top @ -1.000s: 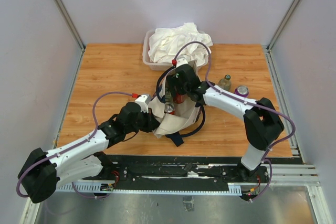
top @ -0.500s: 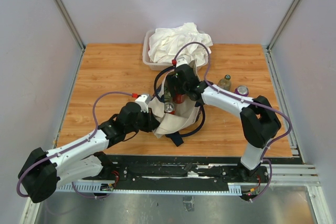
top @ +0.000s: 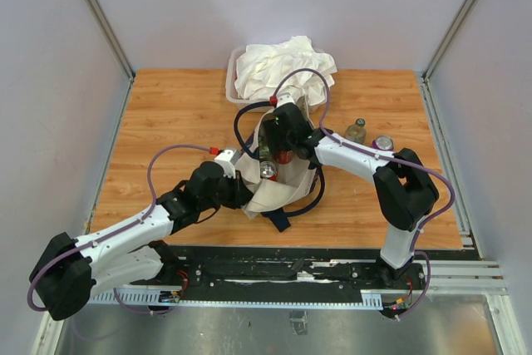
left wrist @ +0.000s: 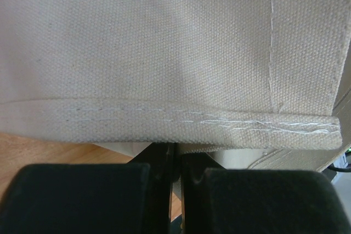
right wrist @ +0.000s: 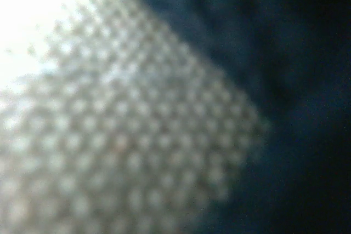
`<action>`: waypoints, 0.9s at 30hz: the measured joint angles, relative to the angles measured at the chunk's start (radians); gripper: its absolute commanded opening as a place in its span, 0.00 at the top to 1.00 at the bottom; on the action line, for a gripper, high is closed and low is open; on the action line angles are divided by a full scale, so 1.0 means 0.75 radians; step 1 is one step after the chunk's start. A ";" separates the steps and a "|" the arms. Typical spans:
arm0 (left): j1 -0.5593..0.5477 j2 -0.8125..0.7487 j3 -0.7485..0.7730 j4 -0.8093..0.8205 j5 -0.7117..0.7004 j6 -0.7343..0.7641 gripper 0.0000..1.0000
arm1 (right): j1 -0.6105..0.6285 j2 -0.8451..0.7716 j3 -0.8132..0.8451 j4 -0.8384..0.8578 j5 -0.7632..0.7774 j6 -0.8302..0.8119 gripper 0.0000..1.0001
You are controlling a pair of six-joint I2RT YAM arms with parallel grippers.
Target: Take the beverage out of the canvas bag
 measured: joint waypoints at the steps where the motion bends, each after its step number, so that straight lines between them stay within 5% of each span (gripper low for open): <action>1: 0.000 0.003 0.000 0.002 0.000 0.002 0.93 | 0.000 0.004 0.002 0.001 -0.004 -0.001 0.56; 5: 0.000 0.019 0.005 0.009 -0.001 0.009 0.93 | 0.000 0.008 0.014 -0.014 -0.004 -0.006 0.96; 6: 0.000 0.021 0.006 0.009 -0.001 0.010 0.93 | 0.000 0.008 0.016 -0.018 -0.004 -0.007 0.99; 17: 0.000 0.028 0.007 0.009 0.001 0.011 0.93 | 0.000 -0.027 0.016 -0.075 0.008 -0.062 0.99; 27: 0.000 0.033 0.007 0.005 0.005 0.009 0.93 | 0.000 -0.273 0.018 -0.209 0.009 -0.161 0.99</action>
